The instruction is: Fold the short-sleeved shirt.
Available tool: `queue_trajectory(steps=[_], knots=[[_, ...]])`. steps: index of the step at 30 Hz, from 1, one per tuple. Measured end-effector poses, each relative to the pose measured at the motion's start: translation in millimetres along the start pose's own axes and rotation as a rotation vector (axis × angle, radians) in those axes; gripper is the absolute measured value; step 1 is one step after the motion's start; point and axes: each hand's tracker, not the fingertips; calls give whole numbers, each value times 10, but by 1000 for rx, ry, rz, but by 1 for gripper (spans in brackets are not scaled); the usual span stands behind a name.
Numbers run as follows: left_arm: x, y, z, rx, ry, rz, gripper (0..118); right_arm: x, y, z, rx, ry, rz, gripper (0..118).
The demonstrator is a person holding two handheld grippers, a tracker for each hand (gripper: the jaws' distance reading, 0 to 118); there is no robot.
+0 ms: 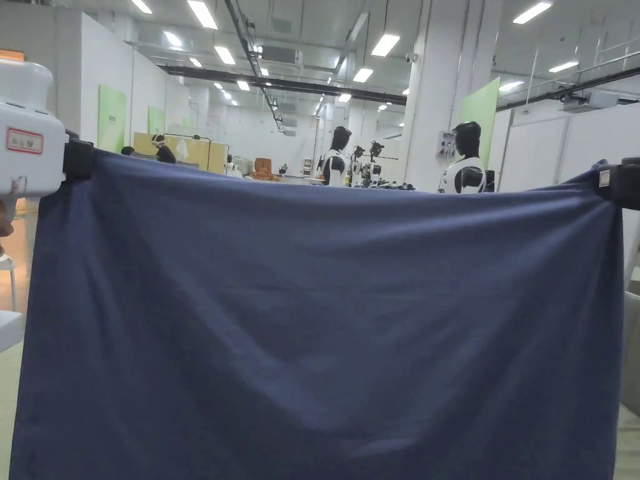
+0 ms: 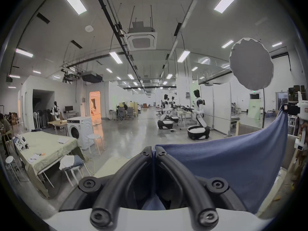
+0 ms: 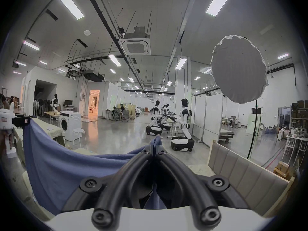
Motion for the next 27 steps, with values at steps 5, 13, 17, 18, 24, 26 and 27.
queue_trajectory(steps=[5, 13, 17, 18, 24, 26, 27], knots=[[9, 211, -635, 11, 37, -16, 1, -124, 145, -709, 14, -6, 7, 2], [158, 227, -1714, 7, 106, -31, 1, -169, 108, -1817, 20, -54, -3, 2], [300, -4, -2208, -5, 136, -80, 1, -156, -58, -2291, 17, -80, -17, 2], [339, -80, -2327, -7, 137, -86, 1, -167, -123, -2411, 2, -90, -15, 2], [551, -485, -2884, -30, 125, -108, 1, -129, -622, -2940, -39, -121, -25, 2], [593, -696, -3034, -54, 110, -85, 1, -140, -848, -3094, -72, -140, 17, 2], [637, -824, -3119, -76, 109, -97, 1, -150, -979, -3163, -89, -141, 41, 2]])
